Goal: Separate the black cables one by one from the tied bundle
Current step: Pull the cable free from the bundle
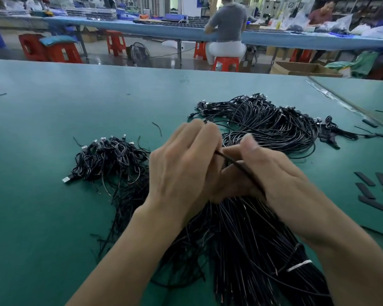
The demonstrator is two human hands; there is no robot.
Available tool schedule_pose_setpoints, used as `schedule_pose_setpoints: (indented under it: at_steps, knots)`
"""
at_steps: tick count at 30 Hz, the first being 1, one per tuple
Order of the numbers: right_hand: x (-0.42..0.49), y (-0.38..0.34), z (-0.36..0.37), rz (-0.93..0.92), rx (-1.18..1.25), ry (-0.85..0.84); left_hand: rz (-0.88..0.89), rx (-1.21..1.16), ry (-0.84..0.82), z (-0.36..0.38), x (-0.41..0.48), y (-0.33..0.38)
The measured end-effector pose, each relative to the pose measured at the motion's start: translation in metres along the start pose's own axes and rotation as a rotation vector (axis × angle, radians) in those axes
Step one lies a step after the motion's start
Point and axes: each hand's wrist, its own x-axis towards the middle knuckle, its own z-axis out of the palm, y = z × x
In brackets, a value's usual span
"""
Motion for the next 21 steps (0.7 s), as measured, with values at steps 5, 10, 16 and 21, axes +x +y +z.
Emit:
schedule_pose_setpoints:
  at_steps: [5,10,16,21]
  knots:
    - [-0.003,0.000,-0.006,-0.002,-0.188,0.050,-0.087,0.052,-0.121,-0.004,0.006,-0.003]
    - [-0.002,-0.006,-0.015,-0.185,0.213,0.252,-0.375,-0.236,-0.344,-0.005,0.004,-0.013]
    - [0.003,0.010,-0.017,-0.081,0.041,0.381,-0.555,-1.022,-1.101,-0.012,0.013,0.008]
    - [0.008,0.023,-0.009,-0.039,-0.036,0.281,-0.783,-1.259,-1.107,-0.015,0.015,0.009]
